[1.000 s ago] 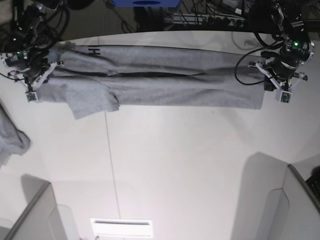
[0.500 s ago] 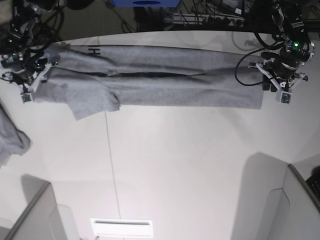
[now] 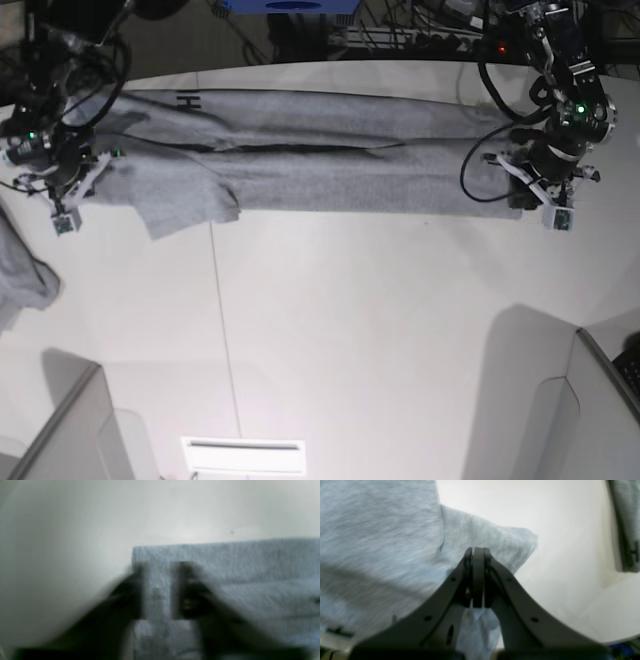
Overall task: Fold the T-shirt properly
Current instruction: 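Lower the folded edge onto the shirt and open both grippers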
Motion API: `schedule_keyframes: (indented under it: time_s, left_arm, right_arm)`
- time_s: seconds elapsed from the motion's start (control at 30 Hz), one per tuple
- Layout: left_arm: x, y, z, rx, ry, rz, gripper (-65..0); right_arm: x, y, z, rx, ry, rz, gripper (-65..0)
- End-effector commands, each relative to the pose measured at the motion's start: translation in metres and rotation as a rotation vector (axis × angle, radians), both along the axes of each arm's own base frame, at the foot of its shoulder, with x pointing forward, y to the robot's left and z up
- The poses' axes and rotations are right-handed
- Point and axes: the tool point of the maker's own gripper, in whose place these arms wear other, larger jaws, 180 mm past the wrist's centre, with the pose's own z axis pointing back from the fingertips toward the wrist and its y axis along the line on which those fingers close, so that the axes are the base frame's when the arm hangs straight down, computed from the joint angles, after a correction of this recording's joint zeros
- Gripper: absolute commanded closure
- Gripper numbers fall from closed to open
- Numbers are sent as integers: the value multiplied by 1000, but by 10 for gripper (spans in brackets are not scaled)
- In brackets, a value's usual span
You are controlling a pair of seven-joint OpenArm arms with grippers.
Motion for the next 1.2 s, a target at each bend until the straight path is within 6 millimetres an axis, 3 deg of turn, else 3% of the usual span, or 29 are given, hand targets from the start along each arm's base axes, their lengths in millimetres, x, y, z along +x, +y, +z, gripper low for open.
schedule_keyframes:
  time_s: [0.0, 0.23, 0.33, 0.5, 0.63, 0.73, 0.8, 0.83, 0.93, 1.0, 1.07, 1.17]
  left_arm:
    - [4, 4, 8, 8, -31, 2, 0]
    - [-5, 10, 2, 16, -5, 14, 0]
    - [-13, 21, 4, 32, 0, 39, 0]
    - [-19, 38, 6, 47, -1, 88, 0]
    - [-25, 58, 15, 62, -20, 147, 0]
    - [-28, 66, 19, 72, -29, 171, 0]
    - [-31, 73, 20, 78, -30, 192, 0]
    - [-35, 76, 19, 82, -23, 200, 0]
    - [-44, 79, 16, 87, -3, 208, 0]
    - [-46, 81, 16, 91, -2, 215, 0]
    - [-52, 87, 16, 97, 6, 232, 0]
    - [-59, 92, 15, 104, 15, 247, 0]
  right_arm:
    - [9, -6, 2, 10, -24, -14, 0]
    - [15, -28, -42, 109, -7, -80, 0]
    - [13, -37, -47, 112, -2, -92, 0]
    - [22, -32, -10, 36, -98, -25, 0]
    - [35, 1, 22, -11, -166, 81, 0]
    - [55, 21, 30, -27, -142, 151, 0]
    - [66, 32, 24, -15, -100, 177, 0]
    - [73, 36, 20, -6, -81, 184, -68]
    - [85, 44, 4, 29, -29, 198, -380]
    - [95, 49, 0, 56, -41, 206, -513]
    - [100, 54, -7, 80, -49, 215, -531]
    - [106, 60, -14, 100, -31, 224, -483]
